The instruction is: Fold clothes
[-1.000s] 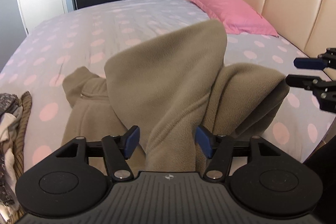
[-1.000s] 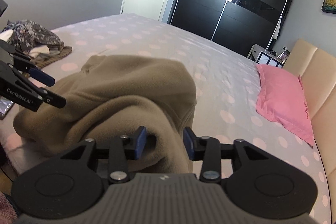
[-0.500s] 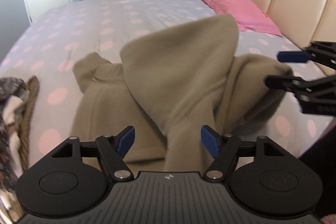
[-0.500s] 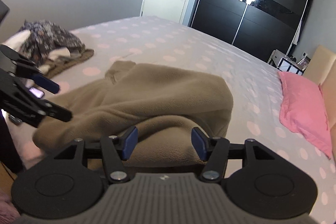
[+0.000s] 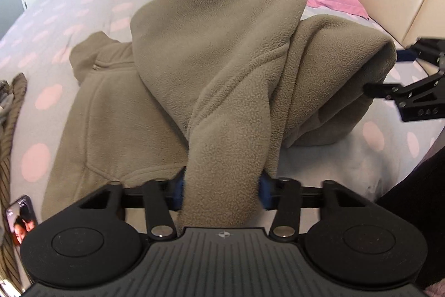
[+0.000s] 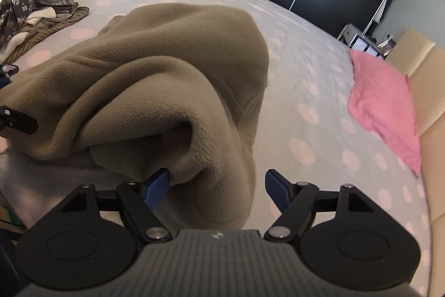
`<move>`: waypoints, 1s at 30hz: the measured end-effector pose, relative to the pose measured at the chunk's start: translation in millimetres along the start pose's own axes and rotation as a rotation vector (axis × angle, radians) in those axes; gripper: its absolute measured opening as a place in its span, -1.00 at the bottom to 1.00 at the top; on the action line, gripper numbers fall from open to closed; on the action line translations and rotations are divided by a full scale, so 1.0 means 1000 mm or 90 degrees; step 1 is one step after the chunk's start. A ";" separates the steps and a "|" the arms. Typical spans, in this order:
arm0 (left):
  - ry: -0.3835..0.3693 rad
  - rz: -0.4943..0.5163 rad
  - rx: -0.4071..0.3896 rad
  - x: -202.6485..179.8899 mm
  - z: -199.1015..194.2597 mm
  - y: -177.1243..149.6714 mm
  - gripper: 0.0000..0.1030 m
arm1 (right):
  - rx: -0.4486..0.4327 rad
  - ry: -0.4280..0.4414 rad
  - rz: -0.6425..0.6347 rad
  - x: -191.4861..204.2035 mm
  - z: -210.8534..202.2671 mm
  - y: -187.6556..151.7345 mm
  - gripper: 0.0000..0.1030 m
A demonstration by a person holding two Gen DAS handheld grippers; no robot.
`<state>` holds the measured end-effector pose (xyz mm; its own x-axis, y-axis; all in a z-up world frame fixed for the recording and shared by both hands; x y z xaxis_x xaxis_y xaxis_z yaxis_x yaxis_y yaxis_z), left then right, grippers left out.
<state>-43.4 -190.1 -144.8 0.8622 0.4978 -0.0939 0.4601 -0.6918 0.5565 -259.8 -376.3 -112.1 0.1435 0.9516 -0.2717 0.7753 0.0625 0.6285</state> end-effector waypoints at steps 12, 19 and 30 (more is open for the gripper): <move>0.046 0.010 -0.129 0.028 -0.059 0.062 -0.68 | -0.127 -0.092 0.003 -0.010 -0.006 0.044 -0.68; 0.114 0.030 -0.267 0.039 -0.130 0.139 -0.69 | -0.298 -0.202 -0.036 -0.029 -0.055 0.135 -0.87; 0.181 -0.031 -0.331 0.080 -0.156 0.188 -0.70 | -0.305 -0.224 -0.016 -0.072 -0.067 0.184 -0.92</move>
<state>79.0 -198.2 81.3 0.7196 0.6922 0.0551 0.2713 -0.3533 0.8953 -169.3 -413.3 72.1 0.3870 0.7966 -0.4645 0.4291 0.2903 0.8553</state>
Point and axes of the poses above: each gripper's, at about its wrist camera, not at the fingertips, and z roughly the way its jaws point, x to its left, y to its top, the point moved 1 cm from there along z, roughly the way its jaws point
